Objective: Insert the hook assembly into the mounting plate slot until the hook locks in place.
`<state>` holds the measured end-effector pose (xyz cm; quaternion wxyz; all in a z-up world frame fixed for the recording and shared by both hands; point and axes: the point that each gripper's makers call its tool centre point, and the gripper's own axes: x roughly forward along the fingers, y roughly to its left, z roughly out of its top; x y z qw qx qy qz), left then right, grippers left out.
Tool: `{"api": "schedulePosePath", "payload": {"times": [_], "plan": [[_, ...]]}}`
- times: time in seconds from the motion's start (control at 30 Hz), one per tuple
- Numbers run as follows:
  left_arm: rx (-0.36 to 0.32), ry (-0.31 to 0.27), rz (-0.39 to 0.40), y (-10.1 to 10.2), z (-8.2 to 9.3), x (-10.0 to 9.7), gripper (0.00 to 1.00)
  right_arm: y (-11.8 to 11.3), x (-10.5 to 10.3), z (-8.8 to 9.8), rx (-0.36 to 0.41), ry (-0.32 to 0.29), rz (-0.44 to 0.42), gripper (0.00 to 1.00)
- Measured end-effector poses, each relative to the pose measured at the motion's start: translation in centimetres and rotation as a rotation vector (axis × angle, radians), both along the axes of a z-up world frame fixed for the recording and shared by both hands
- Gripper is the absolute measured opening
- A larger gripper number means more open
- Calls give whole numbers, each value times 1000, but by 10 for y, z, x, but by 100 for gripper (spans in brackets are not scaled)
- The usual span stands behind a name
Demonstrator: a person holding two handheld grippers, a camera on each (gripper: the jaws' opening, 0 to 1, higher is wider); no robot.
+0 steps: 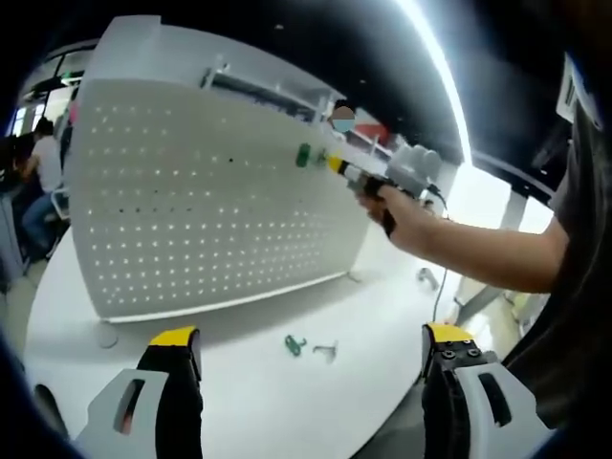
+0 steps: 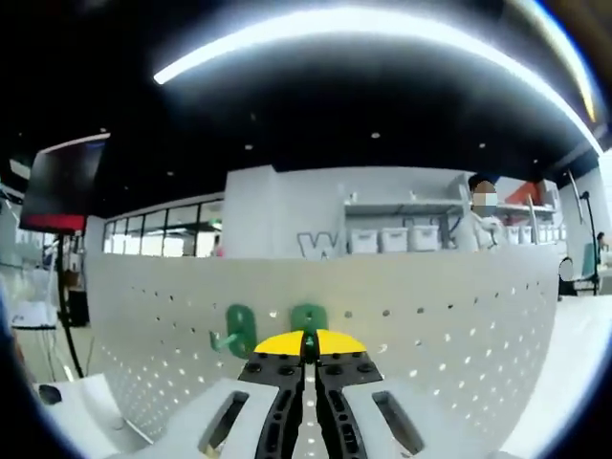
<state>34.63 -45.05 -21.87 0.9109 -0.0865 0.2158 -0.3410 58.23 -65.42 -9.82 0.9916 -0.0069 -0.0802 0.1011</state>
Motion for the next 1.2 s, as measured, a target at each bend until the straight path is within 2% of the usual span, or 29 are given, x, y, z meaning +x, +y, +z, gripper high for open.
{"api": "schedulePosePath", "payload": {"times": [0.27,0.47,0.7,0.9,0.97,1.2], "plan": [[-1,9,-3,-2,-3,0,97,1,1,-1,1,0,-12,0],[-5,10,5,0,-4,1,97,-1,4,-2,-17,22,-40,0],[-8,7,5,0,-3,-1,97,-3,7,-5,3,62,-57,1],[-10,-2,3,1,1,-2,97,-2,6,-5,-46,75,-61,1],[-11,-9,3,1,3,-2,97,-2,5,-4,-67,80,-63,4],[-9,-25,0,1,9,-5,97,-2,3,0,-61,98,-47,6]]}}
